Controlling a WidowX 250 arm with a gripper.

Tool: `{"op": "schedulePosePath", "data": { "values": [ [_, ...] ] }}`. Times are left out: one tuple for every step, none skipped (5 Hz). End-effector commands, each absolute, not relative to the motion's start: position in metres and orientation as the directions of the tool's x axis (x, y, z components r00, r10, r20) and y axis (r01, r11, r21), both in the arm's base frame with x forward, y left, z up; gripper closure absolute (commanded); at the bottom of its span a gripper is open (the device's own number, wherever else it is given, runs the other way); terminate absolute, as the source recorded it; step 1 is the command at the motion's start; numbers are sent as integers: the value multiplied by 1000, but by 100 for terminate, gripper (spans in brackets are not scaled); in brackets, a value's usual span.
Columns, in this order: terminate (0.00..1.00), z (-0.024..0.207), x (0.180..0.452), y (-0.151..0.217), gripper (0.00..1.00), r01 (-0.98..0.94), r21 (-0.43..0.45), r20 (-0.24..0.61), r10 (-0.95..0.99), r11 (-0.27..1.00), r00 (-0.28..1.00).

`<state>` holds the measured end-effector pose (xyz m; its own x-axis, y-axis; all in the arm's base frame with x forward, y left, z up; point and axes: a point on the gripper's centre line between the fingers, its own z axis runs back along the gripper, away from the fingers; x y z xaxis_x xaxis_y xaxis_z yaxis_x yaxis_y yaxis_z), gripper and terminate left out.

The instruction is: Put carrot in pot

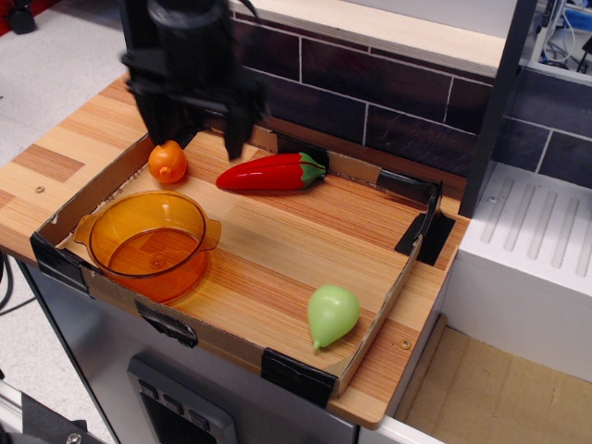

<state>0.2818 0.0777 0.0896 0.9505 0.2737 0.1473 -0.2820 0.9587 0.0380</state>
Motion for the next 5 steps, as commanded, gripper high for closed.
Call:
{"op": "schedulePosePath", "data": {
  "values": [
    [0,101,296,123,0,-534,-64,199,535,843,821],
    [0,92,299,129,0,-598,-82,185,602,797,777],
    [0,83,301,133,0,-663,-91,182,667,743,723],
    [0,73,303,135,0,-685,-95,206,687,723,697],
    [0,62,308,138,0,-714,-88,216,713,695,667]
  ]
}}
